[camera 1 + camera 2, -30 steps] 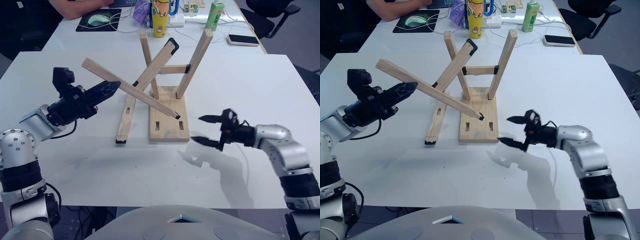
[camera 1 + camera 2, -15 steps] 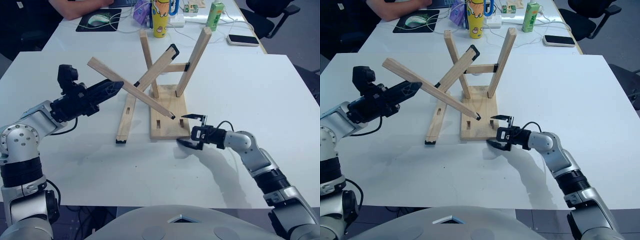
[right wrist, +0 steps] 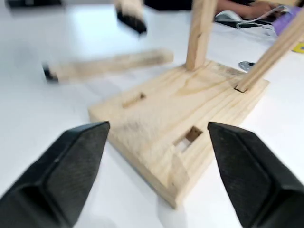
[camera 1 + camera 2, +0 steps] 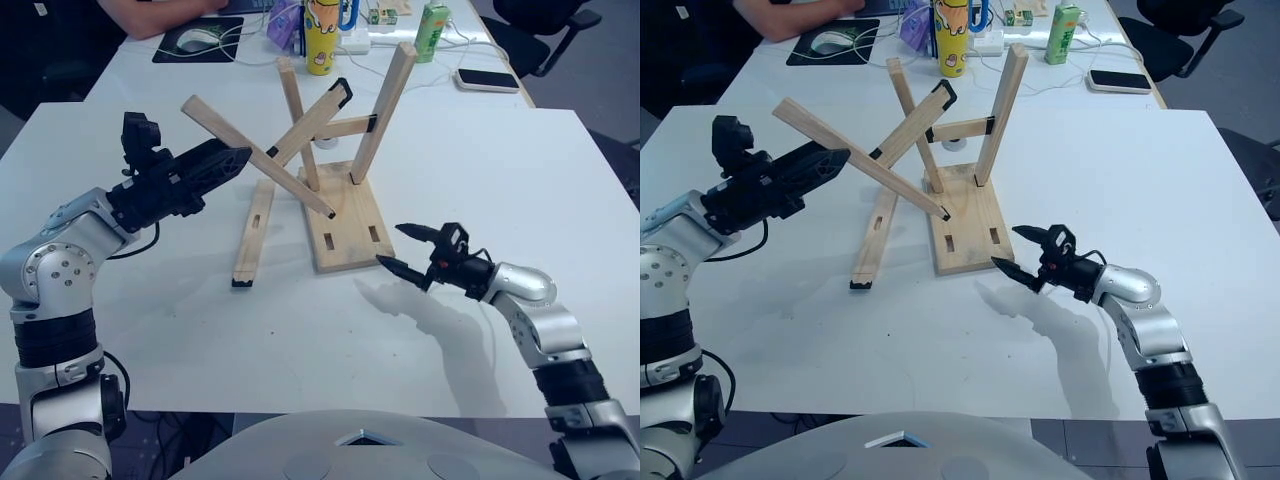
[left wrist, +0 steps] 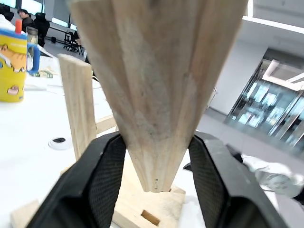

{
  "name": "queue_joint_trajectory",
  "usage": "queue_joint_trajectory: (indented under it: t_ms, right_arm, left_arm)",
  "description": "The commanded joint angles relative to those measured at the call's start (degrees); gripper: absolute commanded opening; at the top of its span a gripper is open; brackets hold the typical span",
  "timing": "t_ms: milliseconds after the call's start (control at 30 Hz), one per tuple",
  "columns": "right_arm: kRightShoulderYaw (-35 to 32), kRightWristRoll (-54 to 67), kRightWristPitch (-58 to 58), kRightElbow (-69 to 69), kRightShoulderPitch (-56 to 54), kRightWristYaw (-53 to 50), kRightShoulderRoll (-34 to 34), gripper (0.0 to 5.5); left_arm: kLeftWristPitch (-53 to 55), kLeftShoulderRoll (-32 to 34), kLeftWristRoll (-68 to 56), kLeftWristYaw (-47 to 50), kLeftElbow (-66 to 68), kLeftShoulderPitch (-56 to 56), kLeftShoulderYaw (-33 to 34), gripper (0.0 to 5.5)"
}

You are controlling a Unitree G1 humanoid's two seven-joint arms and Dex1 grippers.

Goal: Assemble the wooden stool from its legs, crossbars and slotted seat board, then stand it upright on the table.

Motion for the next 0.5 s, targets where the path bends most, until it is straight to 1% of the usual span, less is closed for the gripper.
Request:
queue_joint_trajectory:
  t_ms: [33,100,167,200,233,333,400,500]
  right_arm:
    - [0.74,-8.59,-1.75,-0.75,-0.37,-17.64,11.59,3.03]
    - [2.95,-14.70,-1.12,1.37,-0.89,-23.52,14.03,2.67]
    - [2.95,-16.94,-0.03,3.85,-1.61,-28.72,18.02,2.30]
    - [3.21,-17.34,-0.03,4.70,-1.95,-29.73,19.66,2.12]
    - [3.96,-18.25,0.08,5.62,-2.41,-30.47,20.83,2.02]
    - [6.17,-21.04,-0.12,7.46,-3.48,-30.16,21.72,1.47]
    - [6.55,-21.73,-0.65,8.37,-4.34,-29.39,22.39,1.20]
    - [6.99,-21.95,-1.43,9.31,-5.46,-28.38,23.45,0.64]
  left_arm:
    - [-3.34,2.50,5.48,-3.69,-1.27,-2.52,-4.26,2.04]
    - [-3.91,2.86,6.91,-4.81,-1.14,-2.80,-5.51,2.04]
    - [-4.62,3.01,8.48,-6.05,-0.88,-3.11,-6.94,2.04]
    - [-4.85,3.00,9.02,-6.55,-0.74,-3.17,-7.36,2.04]
    - [-4.93,2.95,9.37,-6.96,-0.61,-3.26,-7.63,2.04]
    - [-5.27,2.78,10.31,-7.99,-0.22,-3.32,-8.32,2.04]
    - [-5.61,2.67,11.00,-8.42,-0.07,-3.10,-8.69,2.04]
    - [-5.95,2.10,11.87,-9.08,0.08,-3.21,-9.64,2.04]
